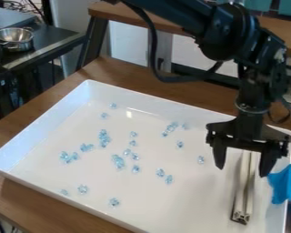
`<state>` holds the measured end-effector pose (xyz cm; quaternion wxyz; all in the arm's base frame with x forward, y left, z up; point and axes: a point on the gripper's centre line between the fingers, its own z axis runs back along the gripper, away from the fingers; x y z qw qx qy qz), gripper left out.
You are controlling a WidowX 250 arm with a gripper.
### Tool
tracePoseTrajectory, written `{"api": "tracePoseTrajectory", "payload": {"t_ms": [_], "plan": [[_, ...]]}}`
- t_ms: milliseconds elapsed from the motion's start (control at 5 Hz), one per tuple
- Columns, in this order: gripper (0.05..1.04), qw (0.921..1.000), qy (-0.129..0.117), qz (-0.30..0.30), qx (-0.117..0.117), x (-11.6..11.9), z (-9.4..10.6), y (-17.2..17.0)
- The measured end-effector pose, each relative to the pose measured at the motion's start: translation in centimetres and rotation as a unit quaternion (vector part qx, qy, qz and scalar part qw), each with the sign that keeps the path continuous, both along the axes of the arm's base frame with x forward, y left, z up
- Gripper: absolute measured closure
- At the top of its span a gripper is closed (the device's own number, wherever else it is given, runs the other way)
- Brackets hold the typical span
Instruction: Sweep into pile
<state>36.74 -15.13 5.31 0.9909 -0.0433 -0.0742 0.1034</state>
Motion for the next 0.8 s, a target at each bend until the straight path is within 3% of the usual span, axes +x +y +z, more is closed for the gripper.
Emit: {"api": "tracePoseTrajectory", "payload": {"t_ms": [200, 600, 800], "plan": [[0.124, 1.0, -0.003, 0.001, 0.004, 0.0, -0.6, -0.2], [0.698, 0.9999, -0.011, -0.001, 0.013, -0.2, -1.2, -0.3], [0.721, 0.9999, -0.001, -0.002, 0.012, -0.6, -1.3, 1.0]]}}
